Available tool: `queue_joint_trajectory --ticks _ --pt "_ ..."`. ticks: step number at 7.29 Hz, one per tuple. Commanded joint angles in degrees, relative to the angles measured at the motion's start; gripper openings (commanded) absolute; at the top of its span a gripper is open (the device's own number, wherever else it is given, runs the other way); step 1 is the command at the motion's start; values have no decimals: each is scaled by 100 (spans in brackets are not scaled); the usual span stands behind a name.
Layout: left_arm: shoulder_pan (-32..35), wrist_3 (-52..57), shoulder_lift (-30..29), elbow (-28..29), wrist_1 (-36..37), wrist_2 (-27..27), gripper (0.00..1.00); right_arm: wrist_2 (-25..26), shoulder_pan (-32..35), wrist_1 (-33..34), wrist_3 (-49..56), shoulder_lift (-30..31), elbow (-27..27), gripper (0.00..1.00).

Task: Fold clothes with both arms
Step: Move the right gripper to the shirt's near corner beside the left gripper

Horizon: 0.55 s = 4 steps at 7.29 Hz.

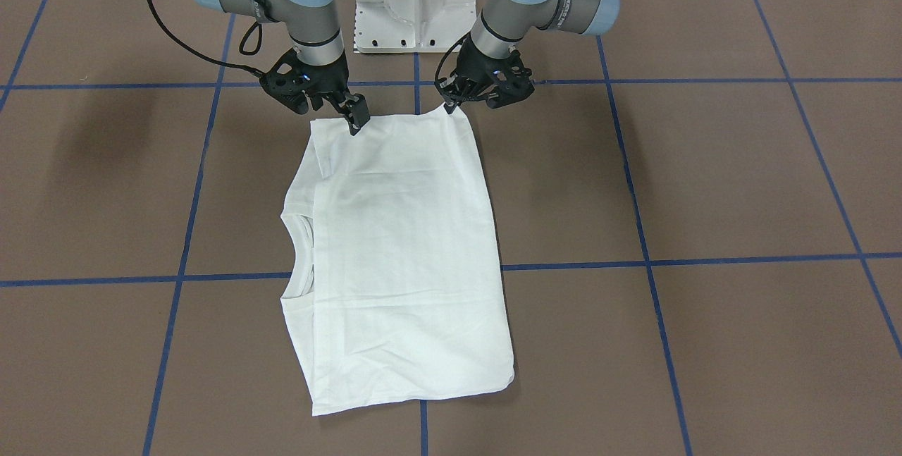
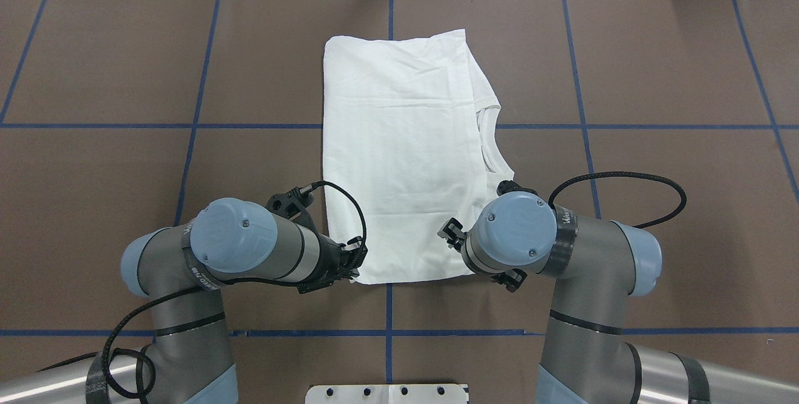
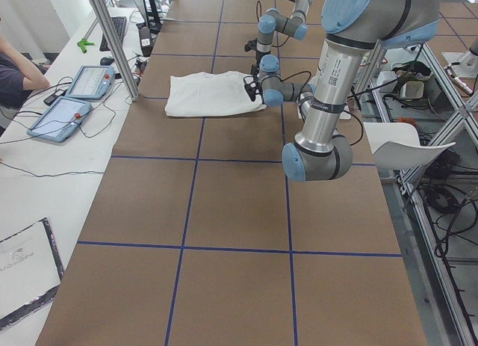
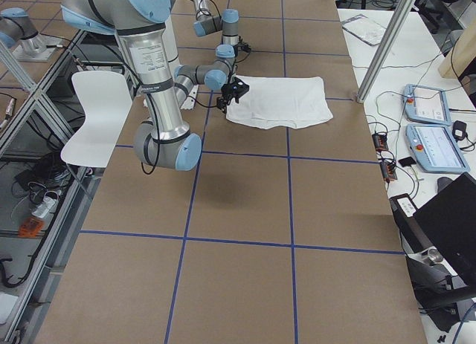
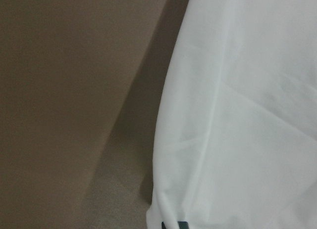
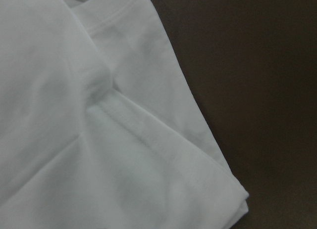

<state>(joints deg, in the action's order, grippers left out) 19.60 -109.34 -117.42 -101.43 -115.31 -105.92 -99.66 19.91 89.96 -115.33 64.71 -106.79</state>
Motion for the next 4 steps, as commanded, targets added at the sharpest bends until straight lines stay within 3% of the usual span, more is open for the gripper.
queue_joint_trajectory --ticks 1,4 --pt "0 0 -9 0 0 10 0 52 -13 3 -33 -46 150 100" --pt "-9 0 -18 -9 0 19 0 87 -136 12 -33 42 211 100"
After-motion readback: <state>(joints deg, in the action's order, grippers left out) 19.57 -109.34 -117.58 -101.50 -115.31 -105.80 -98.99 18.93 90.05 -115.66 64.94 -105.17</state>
